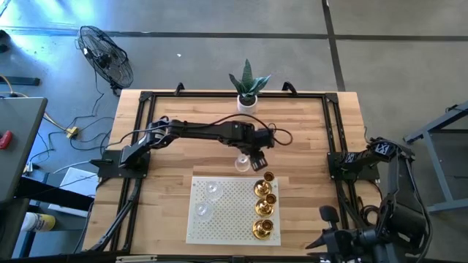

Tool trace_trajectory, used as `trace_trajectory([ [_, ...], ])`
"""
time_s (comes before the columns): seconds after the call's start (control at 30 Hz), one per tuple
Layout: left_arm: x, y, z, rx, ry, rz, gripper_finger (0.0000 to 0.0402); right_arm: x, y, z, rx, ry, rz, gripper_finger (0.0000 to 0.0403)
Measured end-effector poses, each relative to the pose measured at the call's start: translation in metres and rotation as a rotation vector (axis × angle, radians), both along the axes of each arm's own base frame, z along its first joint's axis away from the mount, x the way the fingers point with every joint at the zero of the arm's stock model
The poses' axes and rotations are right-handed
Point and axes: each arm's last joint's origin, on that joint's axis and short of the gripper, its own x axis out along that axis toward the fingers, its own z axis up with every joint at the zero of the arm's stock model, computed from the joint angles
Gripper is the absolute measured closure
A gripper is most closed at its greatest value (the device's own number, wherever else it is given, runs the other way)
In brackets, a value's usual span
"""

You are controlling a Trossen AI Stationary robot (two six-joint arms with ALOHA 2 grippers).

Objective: Pick & Place candle stick holders
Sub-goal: Put the glass candle holder on the shelf

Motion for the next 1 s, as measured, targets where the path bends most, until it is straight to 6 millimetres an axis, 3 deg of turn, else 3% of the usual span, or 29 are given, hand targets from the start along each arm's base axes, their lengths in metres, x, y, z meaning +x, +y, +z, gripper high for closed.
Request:
trace_trajectory([
  [0.33,-0.001,-0.018,-0.006,-0.019,0.010,0.034,0.0222,0.001,-0.001,0.001,0.040,-0.033,-0.095,0.0350],
  [0.53,-0.008,-0.037,-0.019,-0.038,0.096,-0.092,0.0222,0.002,0.001,0.000,0.048,-0.037,-0.095,0.0351],
  [1.0,-0.009,-0.035,-0.005,0.043,0.086,-0.035,0.0222,0.003,0.002,-0.005,-0.008,-0.029,-0.077,0.0356],
])
